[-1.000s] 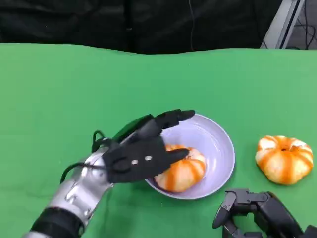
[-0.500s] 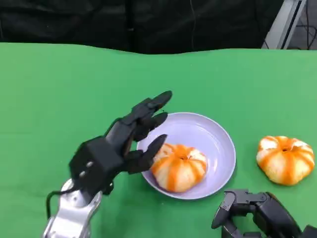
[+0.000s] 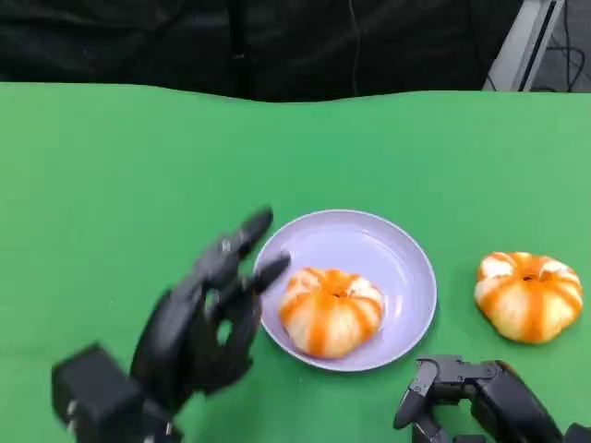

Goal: Grasp the bread from the table and place it into the plate.

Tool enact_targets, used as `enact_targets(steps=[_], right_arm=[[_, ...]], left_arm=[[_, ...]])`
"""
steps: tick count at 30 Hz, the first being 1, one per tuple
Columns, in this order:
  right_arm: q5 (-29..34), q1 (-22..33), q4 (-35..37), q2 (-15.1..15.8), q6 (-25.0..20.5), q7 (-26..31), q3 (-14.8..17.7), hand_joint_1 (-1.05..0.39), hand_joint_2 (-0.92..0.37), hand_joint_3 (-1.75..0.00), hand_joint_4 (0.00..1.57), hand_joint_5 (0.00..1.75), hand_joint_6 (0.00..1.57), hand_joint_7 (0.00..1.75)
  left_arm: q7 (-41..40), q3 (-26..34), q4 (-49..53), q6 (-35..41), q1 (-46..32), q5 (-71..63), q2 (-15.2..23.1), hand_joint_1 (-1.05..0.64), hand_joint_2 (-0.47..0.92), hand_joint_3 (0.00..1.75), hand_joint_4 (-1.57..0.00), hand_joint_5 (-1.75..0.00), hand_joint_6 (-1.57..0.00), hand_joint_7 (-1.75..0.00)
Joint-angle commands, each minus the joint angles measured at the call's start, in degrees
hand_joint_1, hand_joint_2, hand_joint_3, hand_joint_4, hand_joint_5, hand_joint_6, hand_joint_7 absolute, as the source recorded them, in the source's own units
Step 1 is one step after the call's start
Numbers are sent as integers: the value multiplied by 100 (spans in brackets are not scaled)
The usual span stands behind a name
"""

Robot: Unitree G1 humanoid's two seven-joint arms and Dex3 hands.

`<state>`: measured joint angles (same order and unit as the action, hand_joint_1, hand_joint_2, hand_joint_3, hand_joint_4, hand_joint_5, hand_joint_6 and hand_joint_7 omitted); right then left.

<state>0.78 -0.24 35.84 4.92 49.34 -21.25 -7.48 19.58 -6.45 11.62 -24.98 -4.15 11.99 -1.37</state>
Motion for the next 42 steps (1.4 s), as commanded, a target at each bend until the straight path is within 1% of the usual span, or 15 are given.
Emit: enact_targets(steps=[1, 9, 14, 18, 19, 21, 22, 24, 27, 32, 33, 35, 36, 39, 42], right_arm=[[-75, 46, -41, 100, 35, -43, 32, -13, -61, -96, 81, 147, 85, 116], [-77, 93, -68, 116, 14, -37, 51, -14, -62, -94, 82, 147, 86, 113], [-75, 101, -90, 128, 3, -45, 46, -14, -62, -95, 81, 148, 85, 114], [-101, 96, -83, 135, -20, -72, 49, -13, -62, -95, 80, 148, 85, 114], [-78, 84, -68, 138, 5, -57, 51, -13, -62, -95, 80, 147, 85, 114], [-51, 67, -42, 141, 45, -36, 52, -13, -62, -94, 81, 147, 85, 114], [-57, 67, -44, 140, 33, -40, 51, -13, -63, -94, 81, 147, 85, 114], [-94, 66, -46, 136, 4, -69, 48, -14, -63, -94, 81, 147, 85, 114], [-103, 49, -12, 134, 31, -79, 49, -14, -63, -93, 81, 147, 85, 114], [-49, 66, -69, 138, -8, -28, 49, -15, -63, -94, 81, 147, 86, 114], [-54, 63, -64, 137, 2, -31, 48, -15, -63, -94, 81, 147, 85, 114], [-74, 48, -31, 130, 24, -45, 46, -15, -63, -94, 81, 147, 85, 114], [-86, 39, -9, 125, 33, -56, 45, -15, -62, -94, 81, 148, 85, 114], [-119, 29, 9, 119, 28, -79, 47, -15, -62, -94, 81, 148, 85, 115], [-140, 28, -2, 119, 9, -88, 51, -15, -62, -94, 80, 148, 85, 115]], left_arm=[[94, 120, 110, -348, -227, 166, -126, -81, 92, 66, -58, -6, -34, -3], [443, 221, 671, -845, -604, 349, -314, -80, 92, 64, -67, -6, -37, -2], [574, 289, 967, -1076, -579, 392, -376, -78, 92, 63, -72, -5, -38, -2], [484, 299, 1094, -1108, -473, 158, -356, -50, 92, 34, -71, -2, -39, -1], [470, 303, 1116, -1129, -468, 121, -368, -48, 92, 32, -70, -1, -39, -1], [450, 312, 1164, -1184, -457, 56, -383, -19, 92, 27, -73, -2, -43, -2], [396, 321, 1207, -1238, -443, -34, -378, -15, 92, 26, -73, -2, -43, -2], [308, 341, 1287, -1313, -402, -168, -370, -2, 92, 33, -79, -3, -53, -4], [153, 365, 1355, -1378, -343, -344, -362, 4, 92, 43, -85, -4, -64, -6], [9, 396, 1437, -1496, -254, -565, -278, 4, 92, 49, -95, -5, -77, -6], [-13, 409, 1457, -1527, -237, -602, -269, 2, 92, 48, -104, -5, -87, -7], [-58, 415, 1516, -1611, -197, -682, -244, 2, 92, 48, -108, -5, -92, -7], [-77, 411, 1548, -1655, -179, -716, -232, 0, 92, 47, -118, -6, -106, -8], [-110, 393, 1656, -1746, -115, -784, -207, -1, 92, 46, -128, -6, -118, -6], [-87, 374, 1825, -1839, -19, -803, -192, 0, 77, 69, -140, -6, -132, -2]])
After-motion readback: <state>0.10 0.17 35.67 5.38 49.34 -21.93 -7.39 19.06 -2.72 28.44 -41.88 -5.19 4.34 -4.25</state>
